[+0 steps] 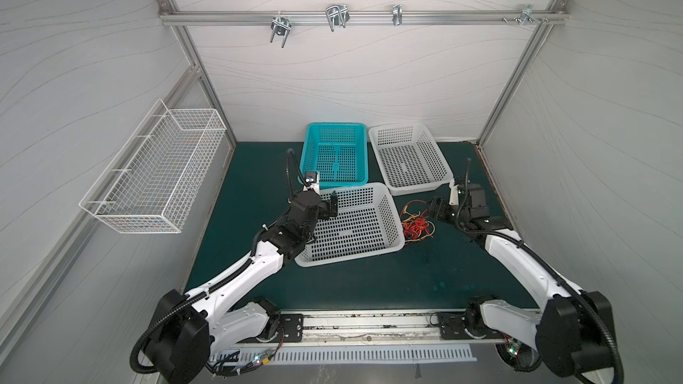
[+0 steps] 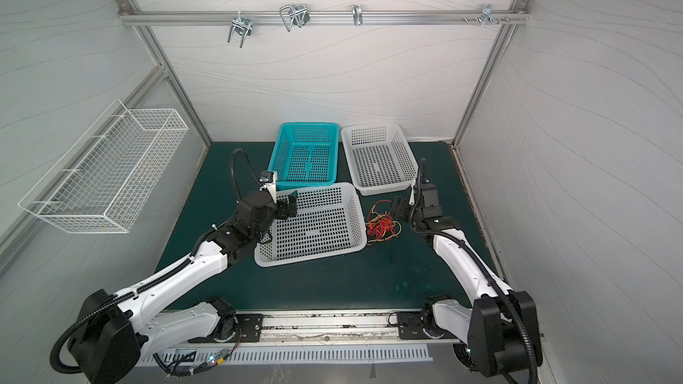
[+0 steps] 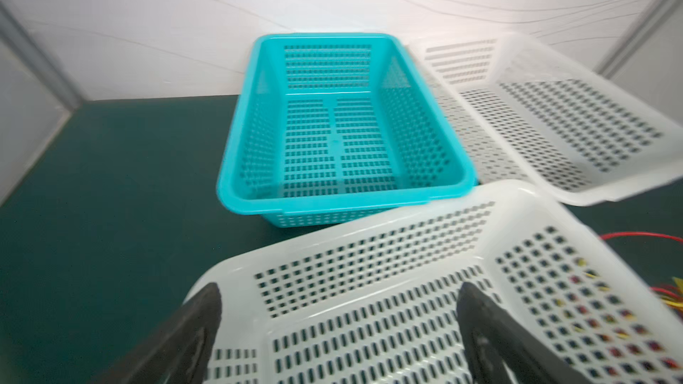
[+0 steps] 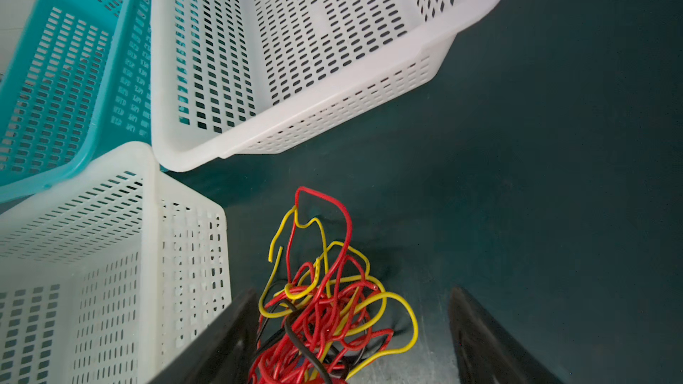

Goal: Untangle the cables

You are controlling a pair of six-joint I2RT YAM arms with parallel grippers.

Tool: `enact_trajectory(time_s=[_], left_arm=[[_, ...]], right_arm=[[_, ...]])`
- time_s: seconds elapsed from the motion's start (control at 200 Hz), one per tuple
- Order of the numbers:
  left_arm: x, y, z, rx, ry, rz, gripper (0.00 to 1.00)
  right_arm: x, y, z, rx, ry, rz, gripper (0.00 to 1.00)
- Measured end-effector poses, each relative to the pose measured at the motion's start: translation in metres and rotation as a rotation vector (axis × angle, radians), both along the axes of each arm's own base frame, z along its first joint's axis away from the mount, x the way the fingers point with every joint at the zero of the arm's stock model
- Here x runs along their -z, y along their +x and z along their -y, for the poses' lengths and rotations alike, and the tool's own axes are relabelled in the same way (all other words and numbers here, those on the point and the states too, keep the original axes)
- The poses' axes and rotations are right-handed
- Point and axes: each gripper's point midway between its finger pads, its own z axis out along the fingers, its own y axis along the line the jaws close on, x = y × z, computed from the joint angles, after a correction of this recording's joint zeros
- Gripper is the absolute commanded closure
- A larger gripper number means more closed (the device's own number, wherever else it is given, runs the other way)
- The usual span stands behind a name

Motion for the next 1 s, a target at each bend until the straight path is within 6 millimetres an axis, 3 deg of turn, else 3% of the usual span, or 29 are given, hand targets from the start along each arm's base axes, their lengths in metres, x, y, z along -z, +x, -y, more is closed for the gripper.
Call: enact_trajectory(time_s=[0.185, 0.39, 0.505, 0.595, 0.745, 0.905, 1.0], left_arm=[[0.014, -0.013, 0.061, 0.185, -0.155, -0.075, 0.01], [0.046, -0.018, 0.099, 0.284, -0.206, -0.194, 0.02], [0.043, -0.019, 0.119, 0.333, -0.210, -0.214, 0.02], [0.030, -0.021, 0.135, 0.376, -0.227, -0.200, 0.02], [0.015, -0.023, 0.149, 0.415, -0.245, -0.183, 0.02], [0.023, -0.025, 0.155, 0.424, -0.235, -0.218, 0.02], [0.031, -0.027, 0.155, 0.421, -0.225, -0.250, 0.02]], right_arm=[[0.016, 0.003, -0.004, 0.002, 0.019, -0.045, 0.29], [0.042, 0.010, -0.010, -0.005, 0.033, -0.113, 0.47], [0.053, 0.019, -0.014, -0.010, 0.036, -0.143, 0.56], [0.056, 0.027, -0.017, -0.015, 0.038, -0.145, 0.74], [0.056, 0.035, -0.022, -0.020, 0.052, -0.132, 1.00], [0.048, 0.035, -0.027, -0.049, 0.052, -0.106, 1.00], [0.028, 0.032, -0.029, -0.072, 0.048, -0.048, 1.00]])
